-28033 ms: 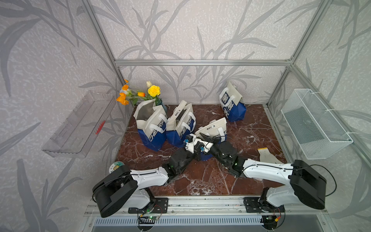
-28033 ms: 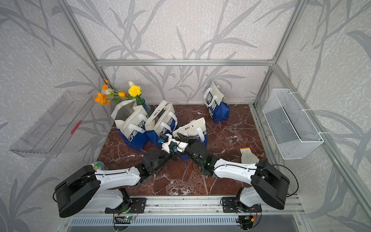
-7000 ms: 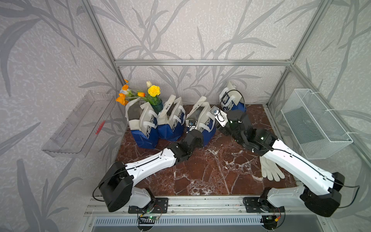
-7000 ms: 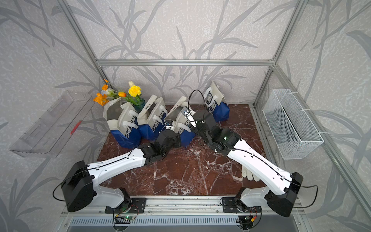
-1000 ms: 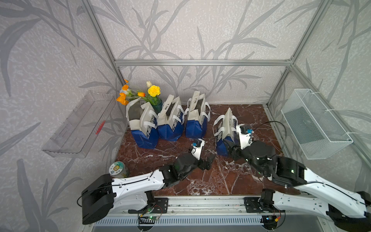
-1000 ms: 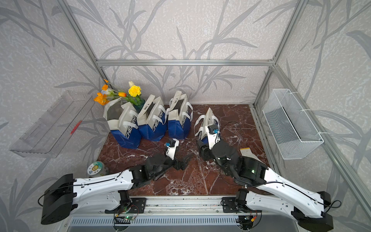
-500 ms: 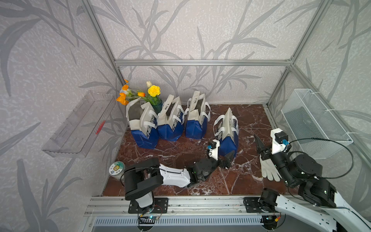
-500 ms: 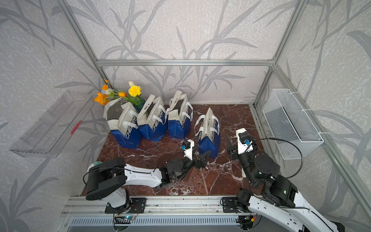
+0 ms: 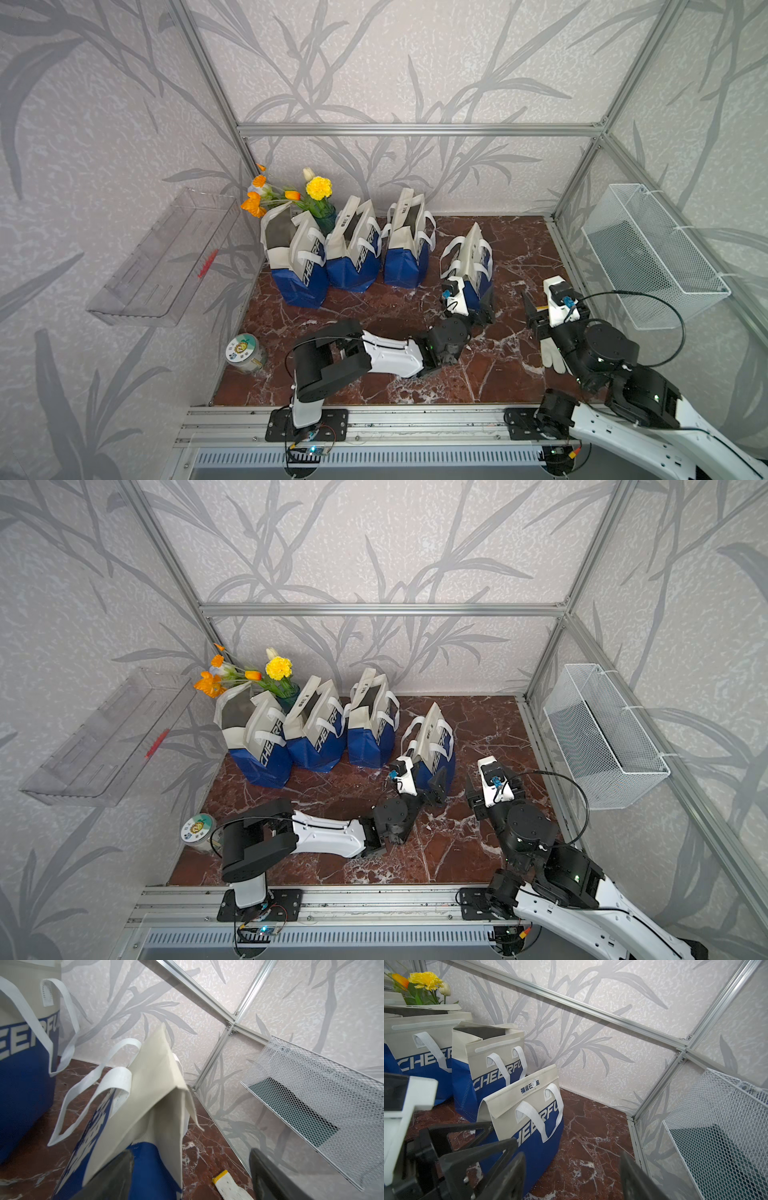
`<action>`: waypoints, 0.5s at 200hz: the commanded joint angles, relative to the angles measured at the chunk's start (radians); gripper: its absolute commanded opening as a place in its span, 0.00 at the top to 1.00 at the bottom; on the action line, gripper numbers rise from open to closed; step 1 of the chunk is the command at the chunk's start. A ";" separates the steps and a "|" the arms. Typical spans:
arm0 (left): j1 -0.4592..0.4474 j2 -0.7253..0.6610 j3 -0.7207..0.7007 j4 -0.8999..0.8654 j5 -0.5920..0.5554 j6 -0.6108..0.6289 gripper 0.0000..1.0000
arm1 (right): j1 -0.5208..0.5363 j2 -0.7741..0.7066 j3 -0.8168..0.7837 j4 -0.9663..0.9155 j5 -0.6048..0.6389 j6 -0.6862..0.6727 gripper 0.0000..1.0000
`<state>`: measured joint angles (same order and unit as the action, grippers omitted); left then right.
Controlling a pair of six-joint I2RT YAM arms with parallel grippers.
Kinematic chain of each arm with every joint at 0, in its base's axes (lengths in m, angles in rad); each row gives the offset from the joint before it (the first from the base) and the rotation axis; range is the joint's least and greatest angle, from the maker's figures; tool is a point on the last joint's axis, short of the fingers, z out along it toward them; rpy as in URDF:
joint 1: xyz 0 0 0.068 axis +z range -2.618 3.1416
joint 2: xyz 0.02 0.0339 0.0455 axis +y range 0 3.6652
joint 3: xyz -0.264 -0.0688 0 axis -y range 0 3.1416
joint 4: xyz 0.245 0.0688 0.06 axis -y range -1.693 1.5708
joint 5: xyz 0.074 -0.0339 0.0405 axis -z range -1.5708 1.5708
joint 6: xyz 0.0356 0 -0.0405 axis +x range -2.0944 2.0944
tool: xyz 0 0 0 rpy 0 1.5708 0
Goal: Open the takeout bag
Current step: Pick up the takeout bag at the center of the board.
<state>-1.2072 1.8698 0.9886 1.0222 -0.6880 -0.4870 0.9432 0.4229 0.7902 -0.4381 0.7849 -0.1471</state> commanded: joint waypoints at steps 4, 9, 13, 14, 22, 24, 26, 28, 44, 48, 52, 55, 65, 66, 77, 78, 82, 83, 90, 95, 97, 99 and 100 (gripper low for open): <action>0.040 0.006 0.030 -0.132 -0.052 -0.080 0.19 | -0.004 0.010 -0.019 0.032 0.020 0.006 0.30; 0.048 0.009 0.029 -0.138 -0.047 -0.097 0.20 | -0.004 0.011 -0.023 0.032 0.020 0.006 0.30; 0.054 0.010 0.026 -0.139 -0.037 -0.111 0.21 | -0.004 0.012 -0.025 0.031 0.023 0.006 0.30; 0.056 0.011 0.026 -0.140 -0.035 -0.113 0.21 | -0.004 0.013 -0.026 0.031 0.023 0.006 0.30; 0.070 0.016 0.021 -0.138 -0.010 -0.132 0.24 | -0.004 0.012 -0.033 0.032 0.027 0.010 0.30; 0.074 0.018 0.021 -0.137 -0.006 -0.133 0.24 | -0.004 0.014 -0.034 0.031 0.028 0.010 0.30; 0.077 0.019 0.021 -0.137 -0.002 -0.135 0.24 | -0.004 0.013 -0.036 0.030 0.029 0.012 0.30; 0.079 0.020 0.020 -0.138 0.003 -0.136 0.25 | -0.004 0.013 -0.037 0.031 0.030 0.014 0.30; 0.096 0.026 0.018 -0.127 0.046 -0.119 0.27 | -0.006 0.011 -0.049 0.028 0.034 0.026 0.30; 0.101 0.026 0.017 -0.121 0.061 -0.114 0.28 | -0.007 0.011 -0.051 0.029 0.035 0.028 0.30; 0.105 0.026 0.015 -0.117 0.073 -0.108 0.30 | -0.006 0.011 -0.054 0.030 0.036 0.031 0.30; 0.110 0.026 0.013 -0.112 0.081 -0.105 0.31 | -0.006 0.011 -0.055 0.031 0.038 0.033 0.30; 0.122 0.026 0.004 -0.086 0.112 -0.085 0.34 | -0.006 0.011 -0.061 0.037 0.041 0.036 0.30; 0.123 0.027 0.002 -0.082 0.114 -0.083 0.34 | -0.006 0.012 -0.062 0.038 0.041 0.037 0.30; 0.138 0.024 -0.017 -0.043 0.144 -0.060 0.36 | -0.006 0.014 -0.070 0.051 0.044 0.038 0.30; 0.140 0.024 -0.021 -0.040 0.145 -0.058 0.36 | -0.006 0.014 -0.071 0.052 0.044 0.039 0.30; 0.144 0.021 -0.029 -0.023 0.155 -0.051 0.36 | -0.006 0.016 -0.073 0.057 0.044 0.039 0.30; 0.146 0.021 -0.032 -0.018 0.158 -0.049 0.36 | -0.006 0.016 -0.074 0.058 0.044 0.039 0.30; 0.157 0.019 -0.051 0.009 0.180 -0.041 0.37 | -0.008 0.020 -0.077 0.066 0.046 0.040 0.30; 0.168 0.019 -0.066 0.034 0.200 -0.041 0.39 | -0.007 0.023 -0.080 0.071 0.048 0.041 0.30; 0.171 0.017 -0.074 0.044 0.209 -0.040 0.40 | -0.007 0.024 -0.081 0.073 0.049 0.041 0.30; 0.176 0.016 -0.080 0.056 0.219 -0.038 0.41 | -0.007 0.026 -0.081 0.073 0.049 0.042 0.30; 0.178 0.016 -0.082 0.061 0.224 -0.038 0.41 | -0.007 0.027 -0.080 0.075 0.050 0.042 0.30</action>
<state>-1.0611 1.8839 0.9661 0.9707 -0.5720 -0.5663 0.9401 0.4347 0.7216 -0.4160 0.8078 -0.1234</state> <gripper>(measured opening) 0.613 0.702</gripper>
